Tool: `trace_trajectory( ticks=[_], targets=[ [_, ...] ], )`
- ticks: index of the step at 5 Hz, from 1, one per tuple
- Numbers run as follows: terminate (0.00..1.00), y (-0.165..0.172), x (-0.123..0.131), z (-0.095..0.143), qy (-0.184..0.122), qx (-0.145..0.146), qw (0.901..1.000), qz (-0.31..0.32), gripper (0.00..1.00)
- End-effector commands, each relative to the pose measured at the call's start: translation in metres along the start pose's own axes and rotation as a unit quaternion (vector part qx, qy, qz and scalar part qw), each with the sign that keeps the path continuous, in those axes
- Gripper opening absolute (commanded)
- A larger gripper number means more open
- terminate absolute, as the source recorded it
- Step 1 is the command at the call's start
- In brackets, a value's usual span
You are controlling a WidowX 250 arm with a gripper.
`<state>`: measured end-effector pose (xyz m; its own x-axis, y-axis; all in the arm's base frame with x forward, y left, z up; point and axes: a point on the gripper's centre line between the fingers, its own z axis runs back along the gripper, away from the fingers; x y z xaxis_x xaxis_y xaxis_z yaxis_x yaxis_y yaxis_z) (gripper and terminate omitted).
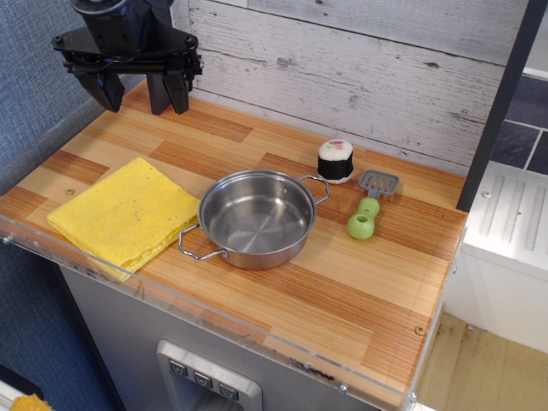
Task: Move the cloth to the close edge of the table.
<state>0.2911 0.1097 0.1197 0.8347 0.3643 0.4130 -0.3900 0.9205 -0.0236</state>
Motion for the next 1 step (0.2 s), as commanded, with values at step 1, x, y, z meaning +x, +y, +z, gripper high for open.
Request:
trace_trajectory(
  ticks=[1],
  targets=[
    [1.0, 0.0055, 0.001, 0.0157, -0.021, 0.001, 0.9998, 0.004, 1.0]
  ],
)
